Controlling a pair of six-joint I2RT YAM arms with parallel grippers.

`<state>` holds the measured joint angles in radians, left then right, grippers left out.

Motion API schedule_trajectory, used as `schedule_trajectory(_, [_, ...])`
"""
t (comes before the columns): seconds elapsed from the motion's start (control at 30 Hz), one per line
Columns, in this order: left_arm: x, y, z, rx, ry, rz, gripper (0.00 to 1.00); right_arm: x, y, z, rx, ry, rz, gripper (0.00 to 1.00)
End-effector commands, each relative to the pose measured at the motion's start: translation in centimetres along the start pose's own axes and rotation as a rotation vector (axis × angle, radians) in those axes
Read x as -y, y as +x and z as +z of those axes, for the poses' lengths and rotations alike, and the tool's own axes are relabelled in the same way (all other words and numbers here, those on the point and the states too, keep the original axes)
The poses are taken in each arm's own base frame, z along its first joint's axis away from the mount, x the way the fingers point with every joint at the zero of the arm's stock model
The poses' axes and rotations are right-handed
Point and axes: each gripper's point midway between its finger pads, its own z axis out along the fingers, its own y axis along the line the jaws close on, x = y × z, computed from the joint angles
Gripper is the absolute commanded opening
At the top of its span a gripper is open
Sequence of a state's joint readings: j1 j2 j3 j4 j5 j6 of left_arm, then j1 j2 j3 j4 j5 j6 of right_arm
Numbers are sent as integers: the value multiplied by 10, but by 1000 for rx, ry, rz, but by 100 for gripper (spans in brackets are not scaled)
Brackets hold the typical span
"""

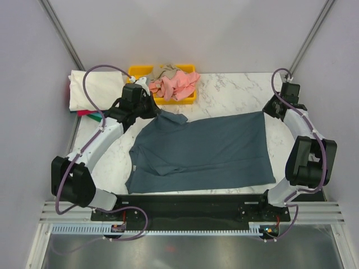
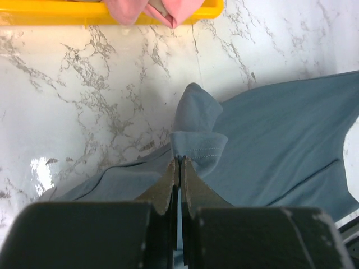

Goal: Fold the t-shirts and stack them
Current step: Fold the tshirt

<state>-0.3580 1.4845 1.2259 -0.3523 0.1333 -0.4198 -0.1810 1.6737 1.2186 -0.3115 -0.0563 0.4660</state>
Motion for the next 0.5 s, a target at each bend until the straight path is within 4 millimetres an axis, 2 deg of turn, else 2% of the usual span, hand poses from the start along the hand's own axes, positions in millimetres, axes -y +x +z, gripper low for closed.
schedule_trajectory(0.0, [3, 6, -31, 23, 10, 11, 2, 10, 13, -15, -11, -14, 0, 0])
schedule_trajectory(0.03, [3, 8, -38, 27, 14, 7, 2, 11, 16, -18, -13, -15, 0, 0])
schedule_trajectory(0.07, [0, 19, -42, 11, 10, 3, 2, 12, 18, -20, -12, -16, 0, 0])
schedule_trajectory(0.1, [4, 15, -56, 41, 26, 5, 2, 15, 23, -24, -13, -15, -1, 0])
schedule_trajectory(0.17, [1, 29, -64, 26, 29, 2, 2, 17, 27, -28, -9, -16, 0, 0])
schedule_trajectory(0.23, [1, 34, -80, 40, 37, 4, 2, 19, 34, -32, -17, -20, 0, 0])
schedule_trajectory(0.47, [-10, 67, -108, 13, 24, 4, 2, 25, 37, -46, 1, -20, 18, 0])
